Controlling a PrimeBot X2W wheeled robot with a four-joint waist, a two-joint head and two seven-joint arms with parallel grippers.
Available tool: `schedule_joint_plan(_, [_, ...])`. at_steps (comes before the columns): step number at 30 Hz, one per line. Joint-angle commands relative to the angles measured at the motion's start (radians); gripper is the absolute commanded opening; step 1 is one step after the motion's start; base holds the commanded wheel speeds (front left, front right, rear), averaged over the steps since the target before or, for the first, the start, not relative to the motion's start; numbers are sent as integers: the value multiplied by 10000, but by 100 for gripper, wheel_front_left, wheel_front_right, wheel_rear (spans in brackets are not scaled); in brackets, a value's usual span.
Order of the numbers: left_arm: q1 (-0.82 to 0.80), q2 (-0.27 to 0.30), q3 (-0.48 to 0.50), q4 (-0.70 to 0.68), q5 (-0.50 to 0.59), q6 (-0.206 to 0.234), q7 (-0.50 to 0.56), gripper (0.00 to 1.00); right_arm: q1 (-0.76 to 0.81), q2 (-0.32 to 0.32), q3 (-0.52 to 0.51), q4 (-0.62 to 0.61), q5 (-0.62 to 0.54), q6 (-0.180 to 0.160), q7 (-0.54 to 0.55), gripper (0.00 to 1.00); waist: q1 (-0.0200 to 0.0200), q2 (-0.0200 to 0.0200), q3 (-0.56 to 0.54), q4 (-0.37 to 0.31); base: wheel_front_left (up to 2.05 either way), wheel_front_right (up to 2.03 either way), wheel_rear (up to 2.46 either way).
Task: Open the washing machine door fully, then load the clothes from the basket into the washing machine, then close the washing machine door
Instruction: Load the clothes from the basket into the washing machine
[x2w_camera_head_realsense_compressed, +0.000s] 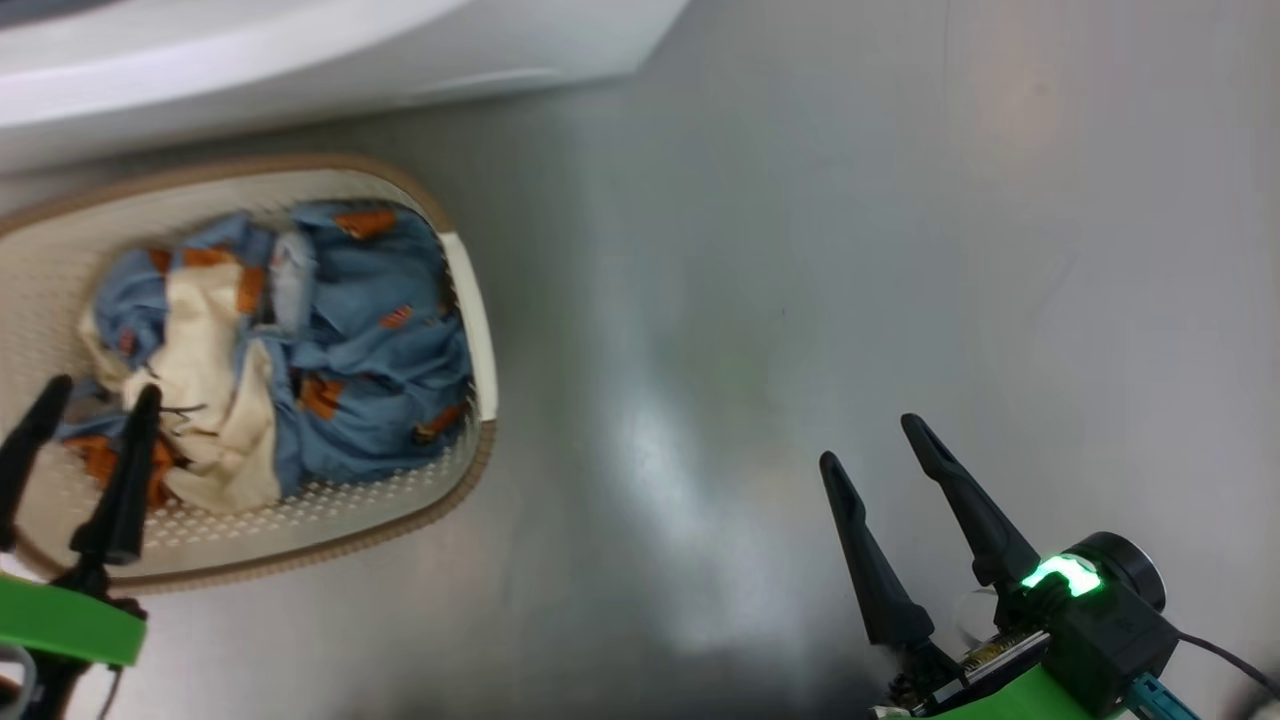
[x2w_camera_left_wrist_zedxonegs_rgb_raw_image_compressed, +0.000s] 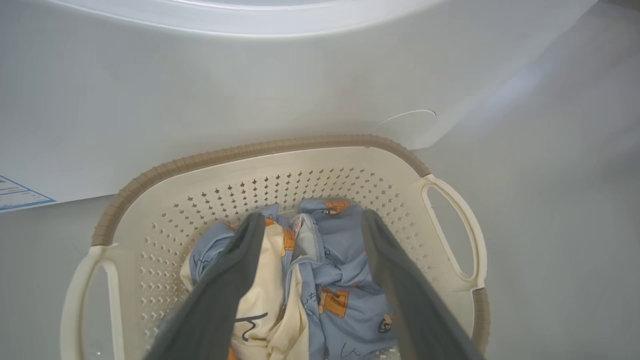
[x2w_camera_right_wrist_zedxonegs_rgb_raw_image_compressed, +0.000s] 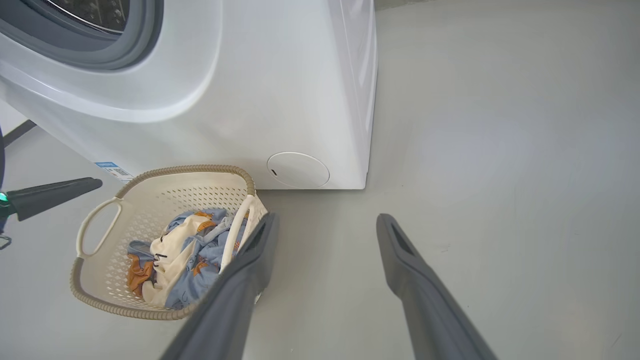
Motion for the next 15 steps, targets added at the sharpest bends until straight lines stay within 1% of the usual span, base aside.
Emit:
schedule_joint_plan(1, [-258,571,286,76,-2,-17,-53,100,108,-31,394,-323,7,27,-118,100,0,0,1061,-670,0,0,0])
schedule_joint_plan(6, [-752,993,-10,466,30,-17,-53,100,74,-31,602,-506,56,27,-118,100,0,0,1676,-982,0,0,0])
schedule_joint_plan(7, [-752,993,-10,466,30,-17,-53,100,74,-31,602,-506,56,27,-118,100,0,0,1676,-982,0,0,0])
schedule_joint_plan(15, [-1278,1572,-481,1408,361,-17,-53,100,171,-31,1133,-701,165,27,-118,100,0,0,2141,-1526,0,0,0])
